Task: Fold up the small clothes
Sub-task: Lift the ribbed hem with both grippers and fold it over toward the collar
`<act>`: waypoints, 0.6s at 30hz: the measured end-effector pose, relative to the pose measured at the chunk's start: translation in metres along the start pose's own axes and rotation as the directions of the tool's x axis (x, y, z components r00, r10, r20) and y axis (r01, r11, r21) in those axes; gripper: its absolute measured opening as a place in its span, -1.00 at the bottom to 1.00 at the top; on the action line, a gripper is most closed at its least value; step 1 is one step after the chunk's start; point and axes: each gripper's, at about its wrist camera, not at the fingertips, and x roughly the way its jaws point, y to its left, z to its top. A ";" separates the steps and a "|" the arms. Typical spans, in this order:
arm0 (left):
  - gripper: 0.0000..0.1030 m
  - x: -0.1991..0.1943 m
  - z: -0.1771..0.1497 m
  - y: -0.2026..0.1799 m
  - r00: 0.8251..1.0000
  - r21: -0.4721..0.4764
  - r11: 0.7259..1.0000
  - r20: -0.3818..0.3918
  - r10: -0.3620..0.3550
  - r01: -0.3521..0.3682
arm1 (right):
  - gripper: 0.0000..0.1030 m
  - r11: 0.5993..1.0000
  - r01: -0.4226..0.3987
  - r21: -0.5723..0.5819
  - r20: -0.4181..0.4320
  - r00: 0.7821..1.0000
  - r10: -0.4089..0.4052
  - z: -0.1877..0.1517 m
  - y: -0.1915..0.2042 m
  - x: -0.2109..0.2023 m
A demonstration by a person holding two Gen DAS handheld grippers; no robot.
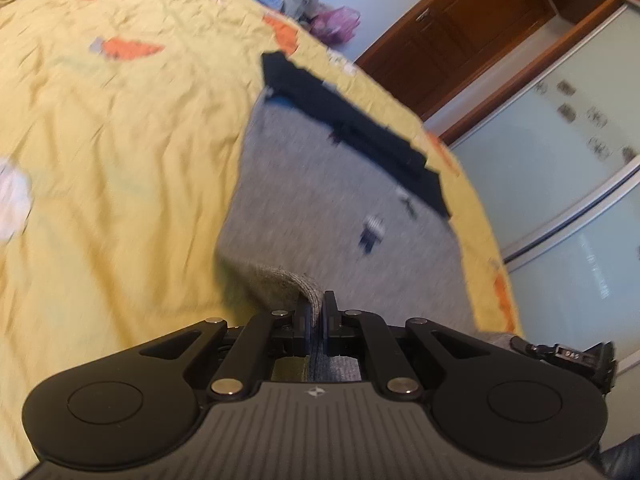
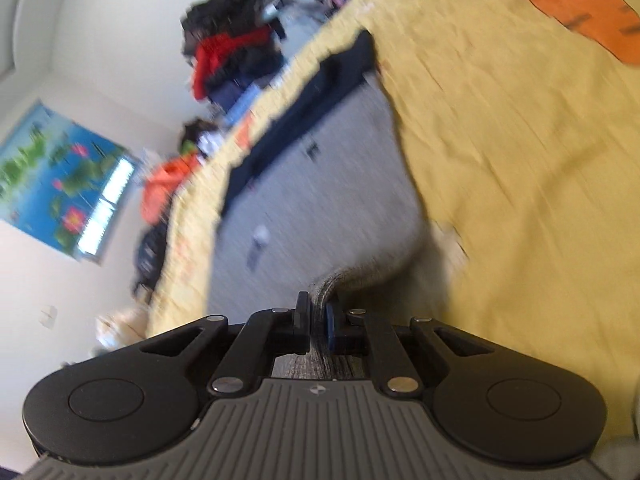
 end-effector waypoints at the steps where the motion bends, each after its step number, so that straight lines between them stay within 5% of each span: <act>1: -0.91 0.003 0.011 -0.003 1.000 0.001 1.000 0.013 -0.014 0.014 | -0.72 1.000 -0.024 0.009 0.014 1.000 0.023 0.009 0.002 0.003; 18: -0.91 0.086 0.174 -0.027 0.986 0.048 0.999 0.165 -0.006 -0.002 | -0.72 0.987 -0.163 0.006 0.147 0.976 0.160 0.174 0.010 0.101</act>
